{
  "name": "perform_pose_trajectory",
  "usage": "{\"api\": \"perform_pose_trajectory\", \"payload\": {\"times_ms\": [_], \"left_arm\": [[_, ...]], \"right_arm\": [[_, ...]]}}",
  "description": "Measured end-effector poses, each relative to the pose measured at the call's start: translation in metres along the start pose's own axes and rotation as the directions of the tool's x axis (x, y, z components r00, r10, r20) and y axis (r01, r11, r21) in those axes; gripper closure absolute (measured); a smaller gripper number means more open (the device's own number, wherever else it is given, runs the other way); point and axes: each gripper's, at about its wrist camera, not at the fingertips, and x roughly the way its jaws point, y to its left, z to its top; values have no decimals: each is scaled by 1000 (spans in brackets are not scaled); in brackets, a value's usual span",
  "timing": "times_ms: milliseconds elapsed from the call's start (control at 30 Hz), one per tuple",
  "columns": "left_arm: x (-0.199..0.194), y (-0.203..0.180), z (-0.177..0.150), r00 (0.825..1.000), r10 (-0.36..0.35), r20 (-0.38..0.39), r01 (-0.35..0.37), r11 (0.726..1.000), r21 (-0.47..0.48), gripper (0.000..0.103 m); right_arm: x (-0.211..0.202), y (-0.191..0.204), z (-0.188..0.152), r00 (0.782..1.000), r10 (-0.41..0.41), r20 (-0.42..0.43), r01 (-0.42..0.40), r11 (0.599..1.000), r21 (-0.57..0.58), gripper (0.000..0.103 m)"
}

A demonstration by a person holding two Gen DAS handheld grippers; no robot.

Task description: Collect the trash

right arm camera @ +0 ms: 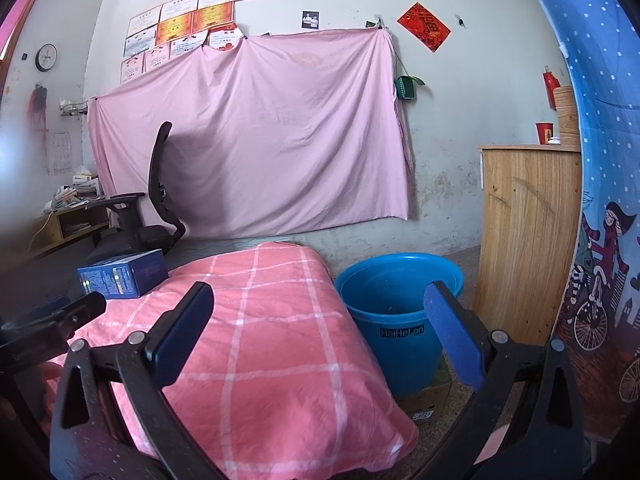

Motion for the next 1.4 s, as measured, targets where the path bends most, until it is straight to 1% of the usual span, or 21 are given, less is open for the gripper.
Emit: {"api": "perform_pose_trajectory", "payload": {"times_ms": [267, 567, 733, 933, 1167, 1400], "left_arm": [[-19, 8, -15, 999, 42, 12, -42, 999, -27, 2], [-32, 10, -30, 995, 88, 46, -87, 996, -14, 2], [-34, 11, -37, 991, 105, 86, -105, 994, -3, 2], [-26, 6, -42, 985, 134, 110, -139, 989, 41, 2], [-18, 10, -44, 987, 127, 98, -131, 991, 36, 2], [-19, 14, -44, 986, 137, 98, -140, 990, 22, 2]], "right_arm": [[-22, 16, -13, 1000, 15, 21, -14, 999, -33, 0], [-34, 21, -26, 999, 27, 46, -24, 998, -58, 0], [-30, 21, -29, 999, 25, 48, -23, 999, -49, 0], [-14, 19, -36, 1000, 25, 15, -24, 999, -49, 0], [-5, 14, -39, 1000, 10, -13, -10, 999, -38, 0], [0, 14, -41, 999, 6, -34, -8, 999, -44, 0]]}}
